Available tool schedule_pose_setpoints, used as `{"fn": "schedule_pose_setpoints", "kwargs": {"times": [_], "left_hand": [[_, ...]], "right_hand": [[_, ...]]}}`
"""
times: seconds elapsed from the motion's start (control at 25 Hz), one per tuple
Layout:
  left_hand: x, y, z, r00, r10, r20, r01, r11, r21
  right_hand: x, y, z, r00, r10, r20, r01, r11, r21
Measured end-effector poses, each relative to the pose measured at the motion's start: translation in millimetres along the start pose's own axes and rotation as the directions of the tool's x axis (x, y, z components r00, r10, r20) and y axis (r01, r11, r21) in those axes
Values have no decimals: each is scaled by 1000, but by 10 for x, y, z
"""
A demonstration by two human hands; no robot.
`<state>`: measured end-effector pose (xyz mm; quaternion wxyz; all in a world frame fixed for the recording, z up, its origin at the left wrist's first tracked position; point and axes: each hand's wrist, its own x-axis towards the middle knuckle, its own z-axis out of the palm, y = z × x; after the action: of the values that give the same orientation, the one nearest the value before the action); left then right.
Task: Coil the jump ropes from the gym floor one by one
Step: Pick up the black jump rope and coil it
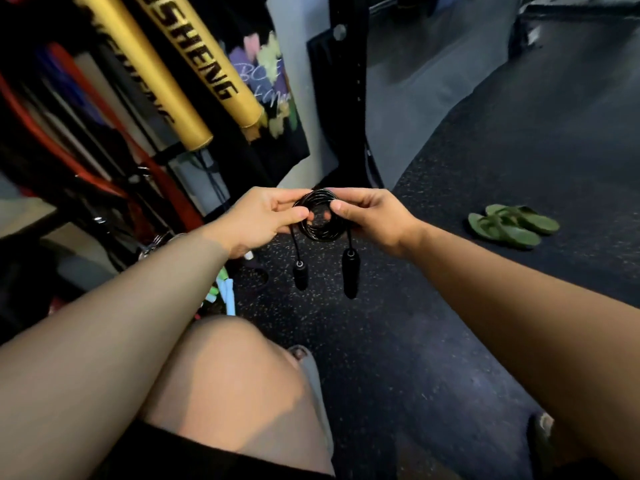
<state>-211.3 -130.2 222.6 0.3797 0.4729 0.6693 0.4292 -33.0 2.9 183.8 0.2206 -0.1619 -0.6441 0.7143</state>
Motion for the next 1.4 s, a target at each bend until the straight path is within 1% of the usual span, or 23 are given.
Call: {"fn": "schedule_pose_setpoints", "kwargs": {"times": [0.08, 0.16, 0.24, 0.32, 0.44, 0.56, 0.64, 0.76, 0.88, 1.0, 1.08, 1.16, 1.28, 1.32, 1.4], "left_hand": [[-75, -194, -156, 999, -34, -25, 32, 998, -57], [-156, -462, -302, 991, -107, -78, 100, 991, -92], [-221, -773, -390, 979, -157, -132, 144, 985, -99], [-248, -1091, -441, 968, -174, -181, 163, 984, -76], [-258, -1476, -460, 943, -203, -264, 188, 979, -79], [-280, -1811, -513, 903, -244, -353, 221, 970, -106], [-292, -2022, -559, 858, -283, -429, 250, 959, -131], [-295, -2270, -610, 780, -301, -548, 250, 954, -168], [-261, -2476, -764, 684, -309, -661, 249, 950, -186], [-168, -2641, -943, 592, -288, -753, 245, 954, -172], [-123, -2688, -987, 541, -243, -805, 254, 960, -119], [-120, -2737, -1012, 506, -190, -841, 263, 963, -59], [-124, -2810, -1102, 473, -160, -866, 215, 975, -63], [-104, -2830, -1141, 475, -170, -864, 209, 975, -77], [-59, -2840, -1190, 499, -193, -845, 200, 974, -104]], "right_hand": [[177, 164, 175, 999, 28, -16, -27, 999, 39], [331, 368, 359, 994, 103, -27, -100, 991, 91], [456, 603, 527, 984, 179, 1, -178, 973, 148], [594, 852, 673, 974, 225, 33, -227, 957, 182], [815, 1198, 848, 963, 270, 23, -270, 954, 130], [1066, 1549, 999, 956, 286, 66, -290, 953, 82], [1225, 1741, 1100, 956, 280, 93, -284, 958, 36], [1441, 1938, 1268, 955, 278, 101, -283, 959, 31], [1726, 2130, 1478, 953, 277, 124, -276, 961, -25], [2036, 2230, 1669, 954, 268, 132, -265, 963, -40], [2214, 2266, 1767, 966, 224, 131, -217, 974, -63], [2344, 2324, 1858, 972, 177, 152, -164, 982, -94], [2391, 2384, 1965, 980, 85, 178, -62, 989, -131], [2406, 2403, 1976, 983, 61, 171, -36, 988, -147], [2427, 2440, 1961, 989, 18, 149, 10, 983, -186]]}}
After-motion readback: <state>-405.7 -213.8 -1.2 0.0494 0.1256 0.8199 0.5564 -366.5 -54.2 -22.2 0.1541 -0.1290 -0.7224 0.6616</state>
